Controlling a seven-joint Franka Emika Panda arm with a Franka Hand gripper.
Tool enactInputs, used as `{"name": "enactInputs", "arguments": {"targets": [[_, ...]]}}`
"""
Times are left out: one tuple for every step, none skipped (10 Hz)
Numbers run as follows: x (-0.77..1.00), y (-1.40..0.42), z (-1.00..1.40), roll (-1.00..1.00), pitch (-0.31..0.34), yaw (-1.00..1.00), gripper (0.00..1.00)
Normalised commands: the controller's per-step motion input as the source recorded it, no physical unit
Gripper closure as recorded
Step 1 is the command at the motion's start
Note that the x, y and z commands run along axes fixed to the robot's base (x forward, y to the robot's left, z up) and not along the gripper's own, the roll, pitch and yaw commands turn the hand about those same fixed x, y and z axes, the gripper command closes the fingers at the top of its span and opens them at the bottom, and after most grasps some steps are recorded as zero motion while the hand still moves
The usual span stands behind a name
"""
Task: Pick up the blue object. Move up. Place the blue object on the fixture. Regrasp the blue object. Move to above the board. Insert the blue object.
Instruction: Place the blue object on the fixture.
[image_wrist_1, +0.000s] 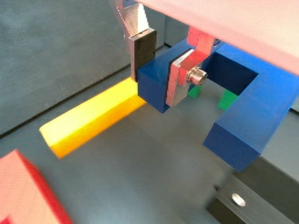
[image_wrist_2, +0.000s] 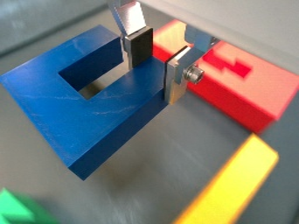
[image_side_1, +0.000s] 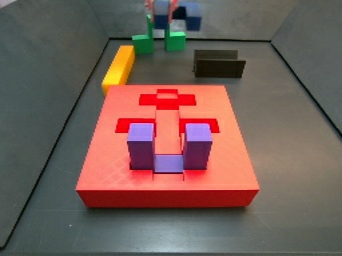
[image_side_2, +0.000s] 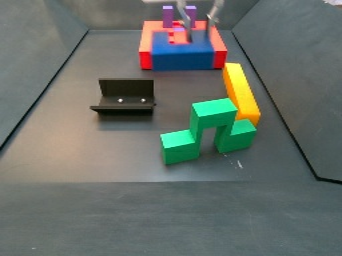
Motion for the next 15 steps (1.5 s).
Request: {"name": "enactInputs", "arguments": {"targets": [[0.32,0.00,0.29,-1.00,-0.240,-0.29,1.00],[0.32,0.00,0.27,-1.00,-0.220,-0.35,1.00],[0.19,0.00,0.30,-1.00,-0.289,-0.43,1.00],[0.35,0.00,0.09,-1.00,-0.183,-0.39,1.00],[0.11,0.00,0.00,0.00,0.040,-0.08,1.00],[0.00,0.00,-0.02,-0.06,0.000,0.00,1.00],[0.01,-0.12,-0.54,-0.55,0.000,0.00,1.00],[0.13,-0.10,-0.58,-0.52,0.000,0.10,1.00],[0.25,-0.09,-0.63,-0.48,0.000,0.11,1.00],[0.31,-0.08,-0.45,-0.63,0.000,0.07,1.00],[0.36,-0.07,-0.39,-0.69,0.000,0.06,1.00],[0.45,-0.03,-0.40,-0.69,0.000,0.01,1.00],[0.51,0.00,-0.42,-0.66,0.000,0.00,1.00],[0.42,0.00,-0.46,-0.64,0.034,-0.01,1.00],[0.32,0.07,-0.43,-0.69,0.034,-0.02,1.00]]}}
